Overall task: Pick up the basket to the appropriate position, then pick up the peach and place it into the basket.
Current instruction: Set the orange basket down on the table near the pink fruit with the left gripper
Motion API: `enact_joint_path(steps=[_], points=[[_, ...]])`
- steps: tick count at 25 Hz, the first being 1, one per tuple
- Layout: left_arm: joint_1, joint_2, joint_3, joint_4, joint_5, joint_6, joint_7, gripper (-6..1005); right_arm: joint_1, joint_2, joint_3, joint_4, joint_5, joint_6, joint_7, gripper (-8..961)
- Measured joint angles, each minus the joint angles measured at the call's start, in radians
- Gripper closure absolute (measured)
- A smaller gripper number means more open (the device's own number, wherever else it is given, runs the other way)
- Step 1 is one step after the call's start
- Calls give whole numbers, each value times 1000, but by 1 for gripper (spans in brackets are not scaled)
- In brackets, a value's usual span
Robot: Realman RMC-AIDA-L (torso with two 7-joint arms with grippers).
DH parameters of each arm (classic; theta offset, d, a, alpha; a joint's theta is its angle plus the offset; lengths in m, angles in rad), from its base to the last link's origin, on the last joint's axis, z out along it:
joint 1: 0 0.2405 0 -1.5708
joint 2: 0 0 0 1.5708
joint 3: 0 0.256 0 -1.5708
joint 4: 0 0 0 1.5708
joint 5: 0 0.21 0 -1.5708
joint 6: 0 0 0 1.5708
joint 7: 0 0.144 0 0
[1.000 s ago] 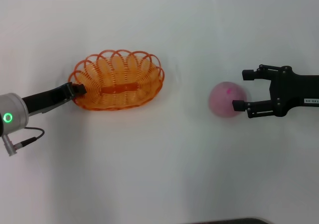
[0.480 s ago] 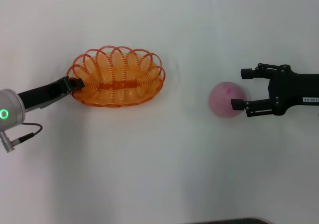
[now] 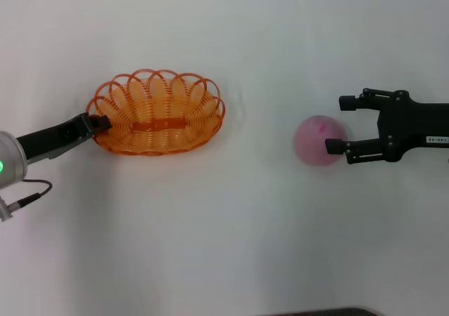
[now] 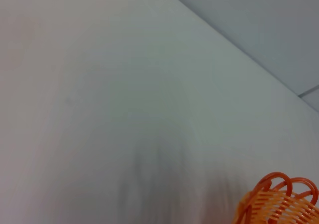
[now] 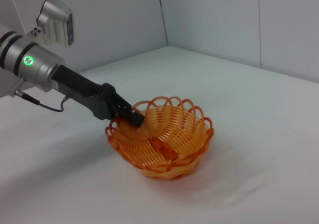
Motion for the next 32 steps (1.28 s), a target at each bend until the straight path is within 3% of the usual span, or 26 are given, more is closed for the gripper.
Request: enact_joint_path(steps=[24,32], points=[[-4,0,7,-11,-21,10,4,836,3,5,3,-14,1,6,0,0],[-4,0,-27,-20,-65,53,37,831,2,5,3,-14,0,6,0,1]])
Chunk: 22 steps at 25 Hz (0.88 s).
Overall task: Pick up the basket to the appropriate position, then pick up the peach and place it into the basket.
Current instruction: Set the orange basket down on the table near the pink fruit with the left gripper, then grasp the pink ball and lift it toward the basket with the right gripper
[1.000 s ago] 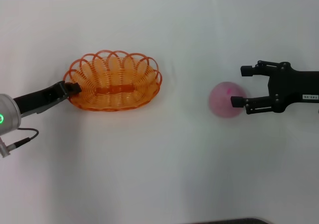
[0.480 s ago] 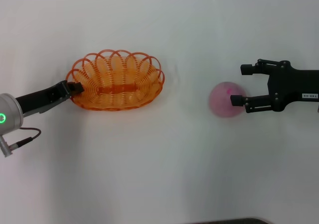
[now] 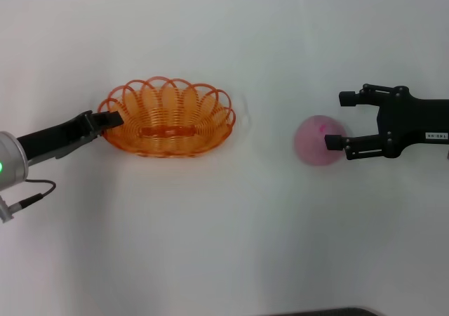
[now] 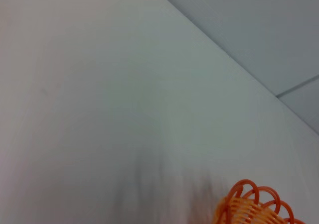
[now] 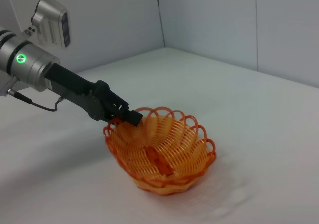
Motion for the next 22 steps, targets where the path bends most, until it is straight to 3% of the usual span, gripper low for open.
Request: enact_joint_path(steps=[4,10,15,17,22], points=[[-16,0,-50,-35,-7,65,20,828,0,0,0,-1,0,-1,0,1],[-17,2,-158,-60,-31,157,102,604,0,2,0,-15,0,-7,11,2],[-47,13,-351,-96,-15,305,240,371,4,0,0,-28,3,-13,82,2],[-53,20,-434,-103,-14,376,331,365,5,0,1,-34,3,-14,106,2],[-62,35,-511,-94,4,559,618,353,14,-1,-3,-65,2,-33,211,3]])
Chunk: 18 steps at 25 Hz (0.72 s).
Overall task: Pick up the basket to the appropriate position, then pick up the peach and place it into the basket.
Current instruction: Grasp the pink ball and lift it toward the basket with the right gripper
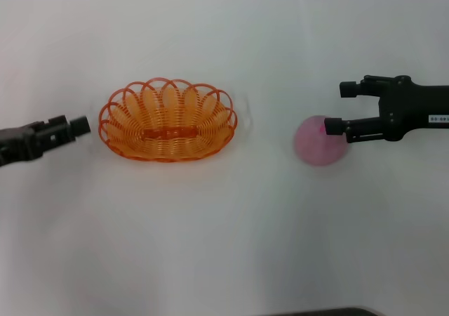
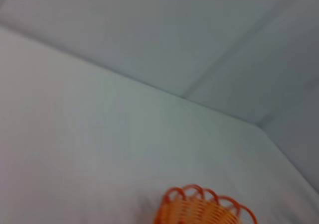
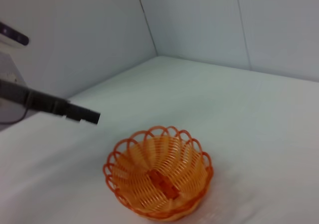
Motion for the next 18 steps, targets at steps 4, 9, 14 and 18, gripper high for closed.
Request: enact_joint_path(steps=[4,9,14,18], points=[[-18,12,-27,4,42,173,187,354,15,-12,1,-10,-1,-36,79,3],[-19,-1,-27,19,65,253,399,322,27,-30,-4,-12,-1,-59,159,3],[-2,-24,-27,36,84,259,610,256,32,-40,-4,-12,-2,-128,137,4],[-1,-23,-25,29,122,243,643,221,34,-32,-4,-12,-10,-121,126,4]])
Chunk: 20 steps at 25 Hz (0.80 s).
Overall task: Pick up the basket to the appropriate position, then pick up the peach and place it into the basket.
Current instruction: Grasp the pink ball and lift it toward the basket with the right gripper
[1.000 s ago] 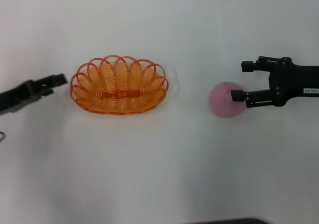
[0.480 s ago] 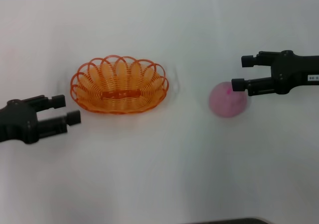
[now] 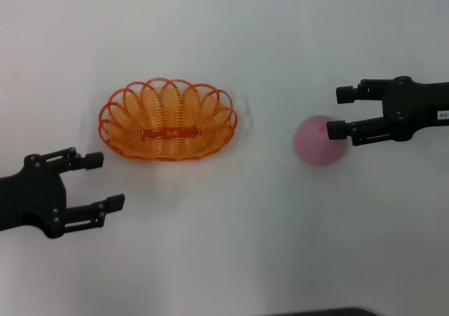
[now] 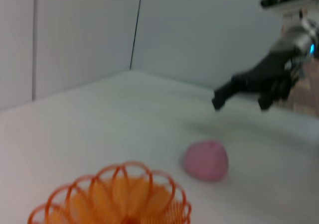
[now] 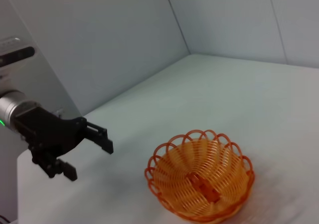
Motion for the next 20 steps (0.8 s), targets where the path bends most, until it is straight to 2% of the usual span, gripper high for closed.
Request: enact_joint_path(steps=[6,14,17,20], points=[[6,0,-5,-32,74,-87,81,223,9,18,-3,0,-16,59,11,5],[-5,-1,-9,-90,58,-89,137,228,9,21,1,4,-17,69,10,5],[-12,-1,-9,-97,52,-88,140,231,5,12,-1,1,-18,64,27,6],[-15,-1,-11,-99,41,-85,141,232,18,-11,2,1,-27,38,128,6]])
